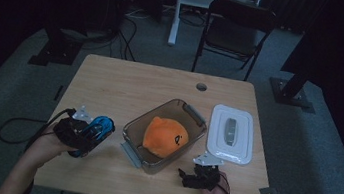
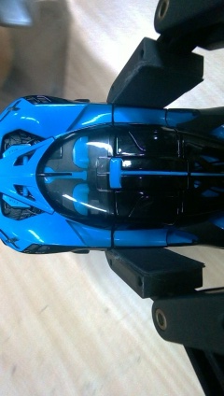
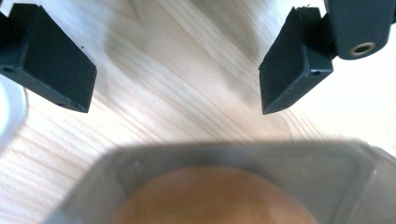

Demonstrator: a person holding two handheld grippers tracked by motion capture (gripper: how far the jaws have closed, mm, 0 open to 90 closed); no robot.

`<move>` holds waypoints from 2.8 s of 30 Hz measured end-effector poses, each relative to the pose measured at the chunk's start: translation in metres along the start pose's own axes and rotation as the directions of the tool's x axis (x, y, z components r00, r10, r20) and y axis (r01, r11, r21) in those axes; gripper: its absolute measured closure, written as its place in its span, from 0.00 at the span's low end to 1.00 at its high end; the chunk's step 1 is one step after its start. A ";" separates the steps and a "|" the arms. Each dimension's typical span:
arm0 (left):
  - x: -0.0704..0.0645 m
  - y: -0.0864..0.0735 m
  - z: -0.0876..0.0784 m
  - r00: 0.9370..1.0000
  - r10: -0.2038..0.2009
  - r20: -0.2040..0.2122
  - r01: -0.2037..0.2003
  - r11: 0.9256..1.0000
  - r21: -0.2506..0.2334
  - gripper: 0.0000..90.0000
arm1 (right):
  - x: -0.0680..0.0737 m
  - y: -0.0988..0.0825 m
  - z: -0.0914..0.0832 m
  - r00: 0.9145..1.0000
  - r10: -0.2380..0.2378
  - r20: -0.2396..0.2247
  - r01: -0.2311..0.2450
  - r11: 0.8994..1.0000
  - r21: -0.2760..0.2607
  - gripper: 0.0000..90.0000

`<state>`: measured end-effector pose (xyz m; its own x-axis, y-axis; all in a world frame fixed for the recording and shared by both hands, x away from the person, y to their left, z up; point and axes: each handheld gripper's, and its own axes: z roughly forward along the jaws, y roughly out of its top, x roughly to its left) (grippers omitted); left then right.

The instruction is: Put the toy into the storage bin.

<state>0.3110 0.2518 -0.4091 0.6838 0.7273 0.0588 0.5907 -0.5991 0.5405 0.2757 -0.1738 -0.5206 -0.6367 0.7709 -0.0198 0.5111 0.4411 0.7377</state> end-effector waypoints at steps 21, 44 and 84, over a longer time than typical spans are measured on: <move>-0.022 0.090 -0.031 0.991 0.135 0.021 -0.132 0.986 -0.105 0.32 | -0.005 -0.011 -0.005 1.000 0.008 0.004 -0.008 1.000 0.015 0.12; -0.059 0.157 0.014 0.965 0.229 0.127 -0.218 0.972 -0.091 0.32 | -0.004 -0.012 -0.004 1.000 0.007 -0.007 -0.007 1.000 0.020 0.12; -0.088 0.156 0.077 0.965 0.222 0.137 -0.229 0.973 0.034 0.31 | -0.006 -0.012 -0.004 1.000 0.009 -0.023 -0.009 1.000 0.025 0.12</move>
<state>0.3756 0.0684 -0.3943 0.8500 0.5232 0.0619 0.4328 -0.7604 0.4843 0.2709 -0.1851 -0.5271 -0.6449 0.7643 0.0023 0.5308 0.4457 0.7209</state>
